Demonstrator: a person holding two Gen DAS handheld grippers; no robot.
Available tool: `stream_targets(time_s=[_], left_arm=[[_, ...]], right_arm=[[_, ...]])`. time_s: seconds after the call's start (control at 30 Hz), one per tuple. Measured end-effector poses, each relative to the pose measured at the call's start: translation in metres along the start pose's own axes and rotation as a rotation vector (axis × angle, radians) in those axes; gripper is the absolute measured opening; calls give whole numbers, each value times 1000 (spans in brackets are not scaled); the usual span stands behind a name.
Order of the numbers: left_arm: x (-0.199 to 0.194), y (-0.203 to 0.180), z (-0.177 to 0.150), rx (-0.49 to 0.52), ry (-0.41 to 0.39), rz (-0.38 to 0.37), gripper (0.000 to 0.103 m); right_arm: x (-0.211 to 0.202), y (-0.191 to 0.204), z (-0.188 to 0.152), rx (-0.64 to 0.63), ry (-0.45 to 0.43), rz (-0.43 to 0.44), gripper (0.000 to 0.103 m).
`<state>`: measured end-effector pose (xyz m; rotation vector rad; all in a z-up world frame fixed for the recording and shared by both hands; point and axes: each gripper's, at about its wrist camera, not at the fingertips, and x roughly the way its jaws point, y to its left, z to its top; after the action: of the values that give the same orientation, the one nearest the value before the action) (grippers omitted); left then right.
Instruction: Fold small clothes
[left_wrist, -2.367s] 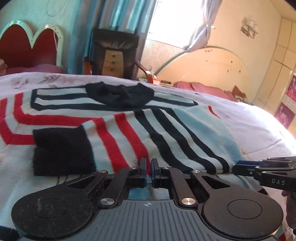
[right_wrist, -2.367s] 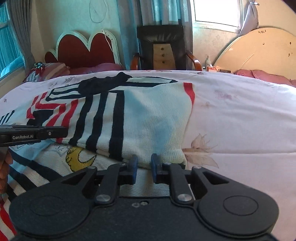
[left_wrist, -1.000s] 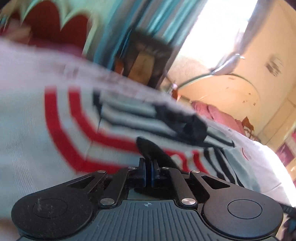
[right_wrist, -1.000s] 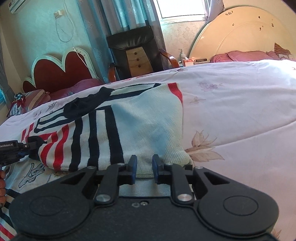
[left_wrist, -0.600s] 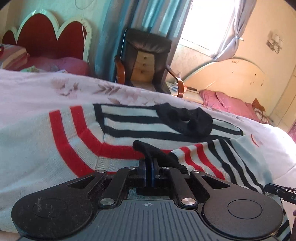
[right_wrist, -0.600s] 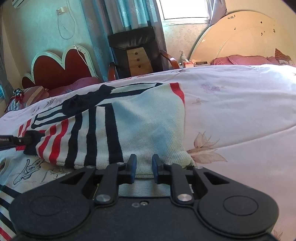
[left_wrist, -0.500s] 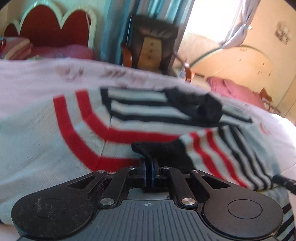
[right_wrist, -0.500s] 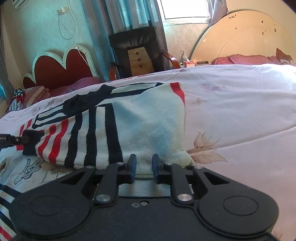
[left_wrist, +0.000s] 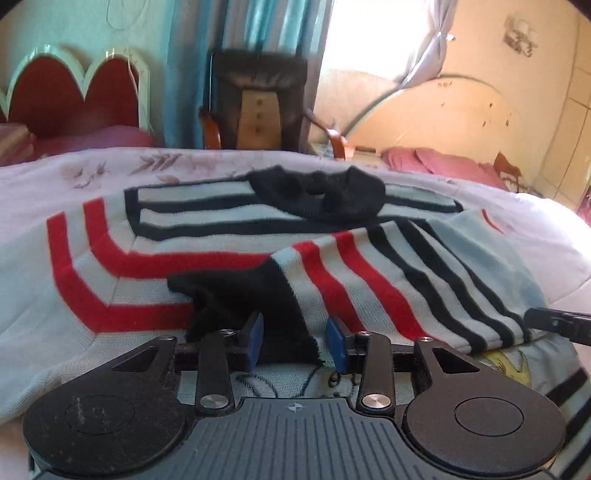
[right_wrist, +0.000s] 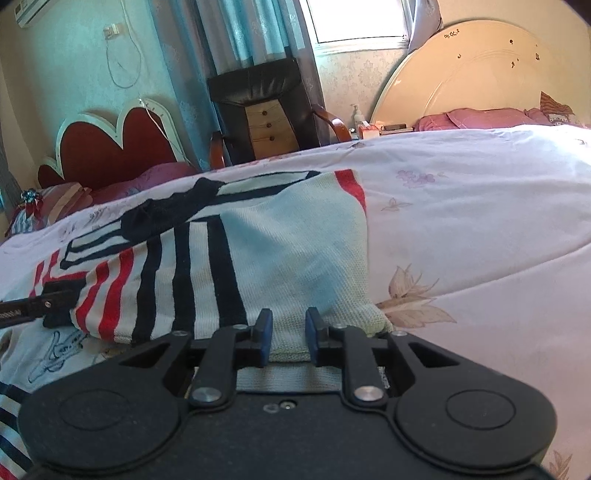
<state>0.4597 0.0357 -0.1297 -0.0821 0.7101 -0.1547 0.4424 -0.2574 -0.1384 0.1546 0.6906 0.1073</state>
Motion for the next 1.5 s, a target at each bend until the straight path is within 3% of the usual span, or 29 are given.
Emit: stream_targets(time_s=[0.23, 0.27, 0.3, 0.33, 0.37, 0.47, 0.53, 0.57, 0.6, 0.67, 0.77, 0.87, 0.93, 1.03, 1.13, 1.27, 1.3, 1.33, 1.4, 1.5], left_arm=[[-16, 6, 5, -43, 31, -11, 44], [-20, 8, 4, -48, 29, -8, 53], [-27, 12, 3, -56, 18, 1, 72], [-36, 17, 2, -60, -5, 22, 83], [-46, 22, 1, -61, -31, 38, 87], [-87, 58, -9, -122, -116, 86, 87], [-118, 103, -26, -239, -159, 129, 87], [-133, 126, -38, -309, -179, 156, 79], [-147, 150, -50, -379, -192, 190, 63], [-172, 201, -77, -538, -208, 272, 49], [-200, 268, -118, -806, -260, 333, 49], [-214, 307, -143, -957, -326, 368, 49], [-211, 326, -156, -1036, -350, 349, 49], [-205, 340, -166, -1133, -390, 318, 37], [-209, 345, -174, -1227, -400, 272, 37], [-196, 351, -165, -1154, -378, 285, 36], [-192, 351, -160, -1122, -369, 287, 13], [-185, 350, -153, -1080, -345, 295, 5], [-180, 340, -141, -1005, -342, 298, 4], [-182, 299, -107, -809, -362, 246, 4]], right_arm=[[-3, 7, 5, -13, 21, -25, 23], [-5, 8, 6, -9, 19, -27, 26], [-7, 9, 6, -7, 15, -27, 27], [-9, 11, 6, -7, 9, -23, 28], [-12, 13, 7, -11, 5, -21, 28], [-18, 19, 8, -19, -5, -9, 30], [-21, 23, 9, -27, -10, -3, 30], [-22, 25, 9, -30, -13, 0, 30], [-22, 27, 10, -31, -16, 4, 30], [-20, 33, 11, -34, -17, 12, 31], [-14, 46, 12, -41, -10, 22, 32], [-8, 63, 10, -50, 0, 39, 32], [-4, 76, 9, -64, 8, 49, 32], [1, 91, 7, -69, 18, 58, 32], [2, 100, 6, -61, 22, 50, 32], [-2, 100, 7, -48, 7, 50, 33], [-2, 98, 7, -47, 9, 46, 33], [-2, 96, 7, -43, 8, 42, 33], [-3, 89, 6, -21, 6, 40, 33], [-3, 80, 4, 7, 5, 38, 34]])
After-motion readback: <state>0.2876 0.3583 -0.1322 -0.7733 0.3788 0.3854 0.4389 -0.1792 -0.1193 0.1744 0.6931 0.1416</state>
